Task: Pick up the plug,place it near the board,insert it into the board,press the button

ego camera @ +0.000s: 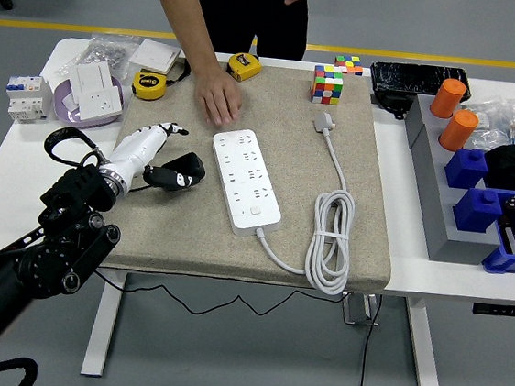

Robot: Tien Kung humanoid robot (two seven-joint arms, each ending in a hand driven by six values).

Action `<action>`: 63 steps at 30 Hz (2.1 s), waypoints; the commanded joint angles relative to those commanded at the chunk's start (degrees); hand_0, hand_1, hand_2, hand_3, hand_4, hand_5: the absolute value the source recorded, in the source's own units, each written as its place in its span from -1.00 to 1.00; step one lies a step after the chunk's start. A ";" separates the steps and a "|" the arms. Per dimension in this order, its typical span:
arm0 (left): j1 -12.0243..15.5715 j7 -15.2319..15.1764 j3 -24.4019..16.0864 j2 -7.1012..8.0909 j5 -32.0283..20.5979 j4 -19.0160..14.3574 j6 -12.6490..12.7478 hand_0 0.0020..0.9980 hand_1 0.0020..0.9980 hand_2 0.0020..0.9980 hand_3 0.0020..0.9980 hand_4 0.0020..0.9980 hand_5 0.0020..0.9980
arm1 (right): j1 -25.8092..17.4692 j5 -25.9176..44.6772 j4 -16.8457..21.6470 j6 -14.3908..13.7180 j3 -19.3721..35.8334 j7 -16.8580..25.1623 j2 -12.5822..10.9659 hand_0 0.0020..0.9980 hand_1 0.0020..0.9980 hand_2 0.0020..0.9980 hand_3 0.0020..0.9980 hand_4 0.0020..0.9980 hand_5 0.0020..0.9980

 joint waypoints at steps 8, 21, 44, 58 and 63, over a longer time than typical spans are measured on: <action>7.19 -9.08 -5.85 -0.49 -19.10 -13.43 5.83 1.00 1.00 1.00 1.00 1.00 1.00 | -0.12 -0.21 0.00 0.00 0.36 -0.03 0.30 0.61 0.43 0.39 0.21 0.78 0.14; 23.47 -13.06 -16.45 -0.49 -50.38 -36.00 -4.12 0.72 0.80 0.83 0.95 1.00 1.00 | -0.41 -0.49 0.00 -0.06 0.46 0.04 0.79 0.61 0.43 0.39 0.21 0.78 0.14; 31.14 -6.44 -24.68 -0.49 -62.56 -36.31 -2.02 0.52 0.51 0.44 0.43 1.00 1.00 | 0.94 0.21 0.00 0.15 -3.47 0.00 0.02 0.61 0.43 0.39 0.22 0.79 0.14; 30.70 -6.17 -23.71 -0.49 -60.82 -36.12 -1.95 0.51 0.50 0.43 0.43 1.00 1.00 | 0.52 -0.18 0.00 -0.33 -3.12 0.47 0.92 0.63 0.45 0.40 0.42 1.00 0.41; 30.41 -6.01 -23.56 -0.49 -58.14 -36.41 -1.60 0.51 0.50 0.43 0.43 1.00 1.00 | 0.83 -3.47 0.00 -3.29 0.61 2.56 0.91 0.63 0.45 0.40 0.42 1.00 0.41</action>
